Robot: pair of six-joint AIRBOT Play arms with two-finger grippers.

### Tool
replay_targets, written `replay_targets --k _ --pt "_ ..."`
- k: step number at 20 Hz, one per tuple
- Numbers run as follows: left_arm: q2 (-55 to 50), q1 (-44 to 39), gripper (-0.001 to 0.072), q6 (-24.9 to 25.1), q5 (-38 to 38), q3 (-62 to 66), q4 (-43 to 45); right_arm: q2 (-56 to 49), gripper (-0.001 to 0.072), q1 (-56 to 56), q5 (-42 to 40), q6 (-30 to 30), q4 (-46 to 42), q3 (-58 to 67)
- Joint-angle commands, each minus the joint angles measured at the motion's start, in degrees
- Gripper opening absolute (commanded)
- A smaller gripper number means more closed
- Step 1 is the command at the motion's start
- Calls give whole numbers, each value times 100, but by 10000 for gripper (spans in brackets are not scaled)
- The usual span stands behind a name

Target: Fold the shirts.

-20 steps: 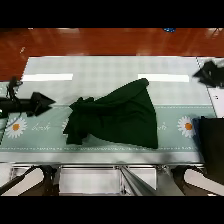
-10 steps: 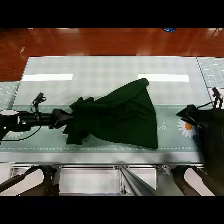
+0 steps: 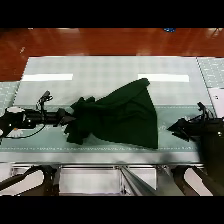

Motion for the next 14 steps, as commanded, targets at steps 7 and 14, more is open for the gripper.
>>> replay_targets --k 7,14 --pt "-11 -7 25 13 -66 35 -13 -935 404 1611 -750 131 402 -186" --pt "28 -2 24 -240 -205 216 -400 -1847 32 2990 -807 -387 1268 1228"
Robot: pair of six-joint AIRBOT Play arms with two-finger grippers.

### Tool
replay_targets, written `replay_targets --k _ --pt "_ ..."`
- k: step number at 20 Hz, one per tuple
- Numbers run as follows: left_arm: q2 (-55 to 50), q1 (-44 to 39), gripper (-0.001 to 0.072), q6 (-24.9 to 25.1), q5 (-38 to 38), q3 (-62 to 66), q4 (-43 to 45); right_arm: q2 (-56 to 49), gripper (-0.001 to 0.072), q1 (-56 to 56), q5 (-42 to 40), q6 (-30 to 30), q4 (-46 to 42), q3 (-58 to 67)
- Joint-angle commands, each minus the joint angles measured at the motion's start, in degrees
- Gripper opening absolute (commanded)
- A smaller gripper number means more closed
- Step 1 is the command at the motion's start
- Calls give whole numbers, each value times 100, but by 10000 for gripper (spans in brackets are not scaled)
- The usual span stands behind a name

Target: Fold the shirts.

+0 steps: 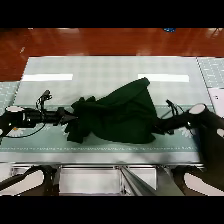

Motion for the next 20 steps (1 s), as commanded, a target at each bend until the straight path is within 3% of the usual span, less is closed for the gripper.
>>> replay_targets --k 1,7,9,11,13,16,20 --pt "101 2 24 -144 -205 382 -310 -131 31 470 389 -254 387 1167" --pt "1005 46 24 -1095 -417 3622 -546 697 31 50 715 570 -533 5584" --pt "1150 46 24 -1495 -446 5069 -144 756 31 -120 831 787 -879 7165" --pt "1222 46 24 -2146 -623 6450 793 826 31 -238 994 916 -1102 8483" --pt "1370 48 24 -2579 -796 7536 1606 1143 31 -258 931 916 -1150 9012" --pt "1893 46 24 -2741 -815 8511 2479 1902 31 -258 960 918 -1521 9003" --pt "2837 46 24 -2717 -831 8655 3237 2699 31 -258 1276 1036 -2087 9003"
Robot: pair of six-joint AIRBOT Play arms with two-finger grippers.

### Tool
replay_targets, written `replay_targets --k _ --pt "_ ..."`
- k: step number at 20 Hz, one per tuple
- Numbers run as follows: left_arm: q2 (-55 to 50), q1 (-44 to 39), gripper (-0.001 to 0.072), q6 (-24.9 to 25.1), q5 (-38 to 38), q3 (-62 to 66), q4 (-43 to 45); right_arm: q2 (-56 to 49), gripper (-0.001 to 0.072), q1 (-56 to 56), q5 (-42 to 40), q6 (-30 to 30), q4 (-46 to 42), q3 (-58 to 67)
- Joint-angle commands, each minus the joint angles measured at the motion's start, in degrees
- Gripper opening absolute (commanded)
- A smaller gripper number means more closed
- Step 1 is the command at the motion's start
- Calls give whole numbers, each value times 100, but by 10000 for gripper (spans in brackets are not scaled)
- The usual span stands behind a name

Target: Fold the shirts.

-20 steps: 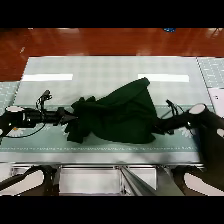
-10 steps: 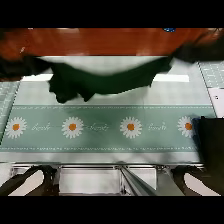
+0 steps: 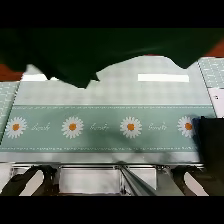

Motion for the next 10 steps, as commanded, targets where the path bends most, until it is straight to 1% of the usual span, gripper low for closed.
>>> replay_targets --k 1,3,6,8,10 --pt "730 4 24 -127 -20 352 876 651 31 -11 385 127 -549 138" --pt "935 -120 24 -131 -214 350 868 837 31 -11 710 223 -721 138" --pt "960 -610 24 -173 -625 63 844 892 31 -11 1209 284 -750 76" --pt "929 -791 24 -173 -811 -605 833 892 31 -11 1453 306 -693 -341" --pt "876 -815 24 -157 -907 -1648 691 887 31 -11 1580 280 -450 -1237"
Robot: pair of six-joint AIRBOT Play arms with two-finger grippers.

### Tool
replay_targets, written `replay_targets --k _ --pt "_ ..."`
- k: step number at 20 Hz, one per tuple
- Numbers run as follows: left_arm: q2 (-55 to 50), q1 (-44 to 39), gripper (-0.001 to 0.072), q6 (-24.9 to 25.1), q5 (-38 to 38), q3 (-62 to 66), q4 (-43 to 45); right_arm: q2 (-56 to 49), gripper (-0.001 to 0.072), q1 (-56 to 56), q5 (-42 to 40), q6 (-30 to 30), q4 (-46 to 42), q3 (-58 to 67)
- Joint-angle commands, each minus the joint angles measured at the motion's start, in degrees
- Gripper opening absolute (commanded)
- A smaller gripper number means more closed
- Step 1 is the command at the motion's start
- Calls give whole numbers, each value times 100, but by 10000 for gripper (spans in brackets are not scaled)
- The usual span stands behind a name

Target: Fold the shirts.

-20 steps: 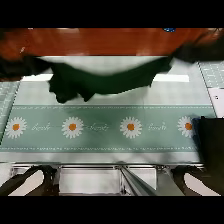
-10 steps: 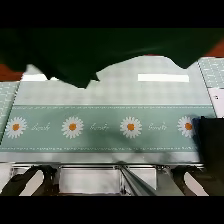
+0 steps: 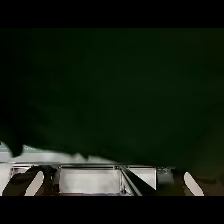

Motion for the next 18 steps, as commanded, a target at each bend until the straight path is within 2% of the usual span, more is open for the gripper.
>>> replay_targets --k 1,3,5,7,10,12,15,18 --pt "-63 -188 24 85 -232 -1578 -87 37 31 2 328 -20 225 -1331" --pt "-326 -203 24 212 111 -2905 -125 0 31 2 -140 -144 234 -2557" --pt "-811 -284 24 509 896 -4002 -396 -229 31 2 -780 -256 225 -3641" --pt "-1488 -374 24 538 1755 -4439 -452 -785 31 2 -1248 -341 162 -4275" --pt "-2710 -424 24 535 2734 -4205 -662 -2094 31 -44 -1991 -365 35 -4378" --pt "-3558 -452 25 538 3073 -3744 -890 -3003 31 -164 -2470 -367 278 -4247" --pt "-4813 -490 24 505 3174 -2671 -1012 -4238 31 -212 -2927 -494 584 -3770" --pt "-5707 -577 24 251 3178 -1683 -1032 -5230 31 -212 -3200 -492 909 -3093"
